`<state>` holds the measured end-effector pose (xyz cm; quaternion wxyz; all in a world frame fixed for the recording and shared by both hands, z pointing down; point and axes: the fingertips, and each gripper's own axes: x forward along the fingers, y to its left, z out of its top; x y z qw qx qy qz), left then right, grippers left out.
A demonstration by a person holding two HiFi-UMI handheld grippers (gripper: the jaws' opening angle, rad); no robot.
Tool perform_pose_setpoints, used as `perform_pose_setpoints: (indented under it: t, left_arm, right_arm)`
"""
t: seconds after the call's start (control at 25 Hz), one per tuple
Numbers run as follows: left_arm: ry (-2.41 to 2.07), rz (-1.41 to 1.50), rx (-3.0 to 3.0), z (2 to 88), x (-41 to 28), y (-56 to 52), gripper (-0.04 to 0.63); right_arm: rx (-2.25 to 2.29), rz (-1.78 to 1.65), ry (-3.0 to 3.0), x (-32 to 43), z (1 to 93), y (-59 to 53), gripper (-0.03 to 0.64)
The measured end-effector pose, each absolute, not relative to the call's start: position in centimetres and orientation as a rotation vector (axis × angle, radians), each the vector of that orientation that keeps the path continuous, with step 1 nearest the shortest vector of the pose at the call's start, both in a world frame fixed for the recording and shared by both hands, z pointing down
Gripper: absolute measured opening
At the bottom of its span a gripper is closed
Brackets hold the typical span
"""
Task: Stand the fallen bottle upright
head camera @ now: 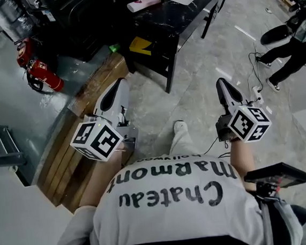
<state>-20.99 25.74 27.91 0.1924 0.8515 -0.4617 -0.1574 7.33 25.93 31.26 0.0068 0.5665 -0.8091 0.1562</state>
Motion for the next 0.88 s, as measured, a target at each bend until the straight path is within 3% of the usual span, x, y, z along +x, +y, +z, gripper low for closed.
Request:
perform_pose_setpoints:
  t: [0.88]
  left_arm:
    - [-1.45, -0.516, 2.347, 25.4, -9.2, 3.5, 0.02]
  right_arm:
    - [1.576, 0.496, -2.694, 18.0, 28.6, -0.9, 0.014]
